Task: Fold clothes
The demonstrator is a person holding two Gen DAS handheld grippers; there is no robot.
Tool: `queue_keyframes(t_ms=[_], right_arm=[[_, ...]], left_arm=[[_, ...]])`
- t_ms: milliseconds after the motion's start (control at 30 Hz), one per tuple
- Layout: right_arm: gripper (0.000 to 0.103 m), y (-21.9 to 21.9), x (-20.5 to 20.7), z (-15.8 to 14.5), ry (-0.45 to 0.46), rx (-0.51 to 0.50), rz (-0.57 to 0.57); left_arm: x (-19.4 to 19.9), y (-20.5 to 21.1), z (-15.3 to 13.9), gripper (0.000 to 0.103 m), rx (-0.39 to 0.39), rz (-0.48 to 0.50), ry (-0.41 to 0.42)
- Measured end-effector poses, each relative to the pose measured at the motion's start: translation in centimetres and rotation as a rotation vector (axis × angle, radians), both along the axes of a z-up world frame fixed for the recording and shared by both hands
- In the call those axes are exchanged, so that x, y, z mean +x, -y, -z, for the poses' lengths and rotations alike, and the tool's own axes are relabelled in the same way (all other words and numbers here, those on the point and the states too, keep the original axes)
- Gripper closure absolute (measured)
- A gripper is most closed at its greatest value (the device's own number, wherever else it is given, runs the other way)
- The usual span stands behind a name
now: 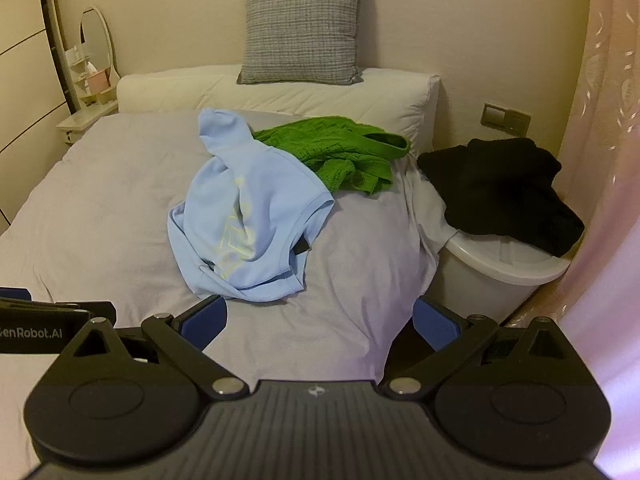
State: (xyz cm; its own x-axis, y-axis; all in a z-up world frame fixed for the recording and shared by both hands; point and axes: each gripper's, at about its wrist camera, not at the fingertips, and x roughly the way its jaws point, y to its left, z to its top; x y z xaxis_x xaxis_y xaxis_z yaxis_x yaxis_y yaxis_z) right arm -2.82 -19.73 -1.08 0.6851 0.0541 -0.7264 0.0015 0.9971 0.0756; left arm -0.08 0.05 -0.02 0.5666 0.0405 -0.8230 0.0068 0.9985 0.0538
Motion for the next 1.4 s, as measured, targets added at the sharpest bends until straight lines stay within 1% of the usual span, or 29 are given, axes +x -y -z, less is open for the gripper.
queue_keyframes(t_ms=[200,367,667,1133,1400], right_arm=[[0.001,0.7,-0.3,0.0,0.005,0.002,-0.009],[0.001,1.1,-0.5,0.0,0.008,0.004,-0.016],[0.001,-0.5,-0.7,-0.1,0.007,-0.001,-0.028],[0.001,-1.6,-0.7,-0.3,0.000,-0.010,-0.034],[0.001,-2.0,-0.5,0.2,-0.017,-0.018,-0.031]], left_arm=[[-0.2,-0.1,0.1,0.001,-0.003,0.003,0.001],[-0.5,-0.5,1.0,0.001,-0.006,0.004,-0.013],[-1.2,-2.2,2.0,0.001,-0.049,-0.005,-0.050],[-1.2,-3.0,2.0,0.001,-0.066,-0.010,-0.034],[-0.4,-3.1,1.9,0.001,-0.066,-0.006,-0.035]])
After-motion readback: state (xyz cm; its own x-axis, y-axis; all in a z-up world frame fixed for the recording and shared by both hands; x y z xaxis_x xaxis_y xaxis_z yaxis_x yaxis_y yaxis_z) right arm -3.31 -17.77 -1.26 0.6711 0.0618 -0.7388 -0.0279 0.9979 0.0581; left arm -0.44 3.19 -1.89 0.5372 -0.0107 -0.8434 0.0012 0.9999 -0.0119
